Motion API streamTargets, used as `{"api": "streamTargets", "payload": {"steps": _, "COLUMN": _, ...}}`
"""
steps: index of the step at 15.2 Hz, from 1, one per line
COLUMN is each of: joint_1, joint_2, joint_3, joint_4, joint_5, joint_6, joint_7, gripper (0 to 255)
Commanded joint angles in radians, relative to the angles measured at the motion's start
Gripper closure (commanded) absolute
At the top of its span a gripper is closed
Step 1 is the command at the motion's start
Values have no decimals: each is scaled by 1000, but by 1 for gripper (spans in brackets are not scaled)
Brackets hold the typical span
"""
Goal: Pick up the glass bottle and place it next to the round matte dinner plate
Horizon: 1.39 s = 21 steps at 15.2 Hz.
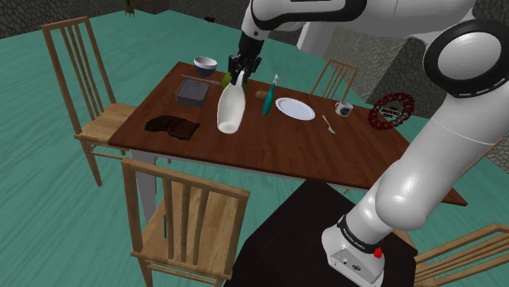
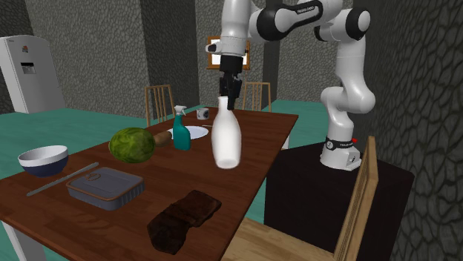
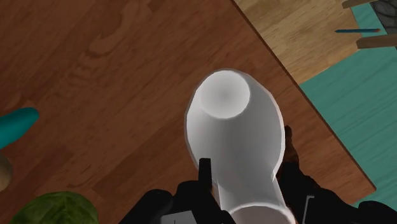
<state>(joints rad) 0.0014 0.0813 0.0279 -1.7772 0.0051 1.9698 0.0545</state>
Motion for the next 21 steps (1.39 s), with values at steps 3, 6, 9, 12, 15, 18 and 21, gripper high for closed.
{"api": "streamTargets", "payload": {"steps": 3, "joint_1": 0, "joint_2": -4, "joint_3": 0, "joint_4": 50, "joint_5": 0, "joint_6": -55, "joint_7": 1, "gripper": 255}}
{"api": "streamTargets", "payload": {"steps": 6, "joint_1": 0, "joint_2": -4, "joint_3": 0, "joint_4": 91, "joint_5": 0, "joint_6": -95, "joint_7": 1, "gripper": 255}}
{"api": "streamTargets", "payload": {"steps": 9, "joint_1": 0, "joint_2": -2, "joint_3": 0, "joint_4": 134, "joint_5": 0, "joint_6": -136, "joint_7": 1, "gripper": 255}}
{"api": "streamTargets", "payload": {"steps": 12, "joint_1": 0, "joint_2": 2, "joint_3": 0, "joint_4": 179, "joint_5": 0, "joint_6": -177, "joint_7": 1, "gripper": 255}}
{"api": "streamTargets", "payload": {"steps": 15, "joint_1": 0, "joint_2": 9, "joint_3": 0, "joint_4": 229, "joint_5": -1, "joint_6": -220, "joint_7": 2, "gripper": 255}}
{"api": "streamTargets", "payload": {"steps": 18, "joint_1": 1, "joint_2": 18, "joint_3": 0, "joint_4": 281, "joint_5": -1, "joint_6": -263, "joint_7": 2, "gripper": 255}}
{"api": "streamTargets", "payload": {"steps": 21, "joint_1": 1, "joint_2": 30, "joint_3": 1, "joint_4": 338, "joint_5": -1, "joint_6": -308, "joint_7": 3, "gripper": 255}}
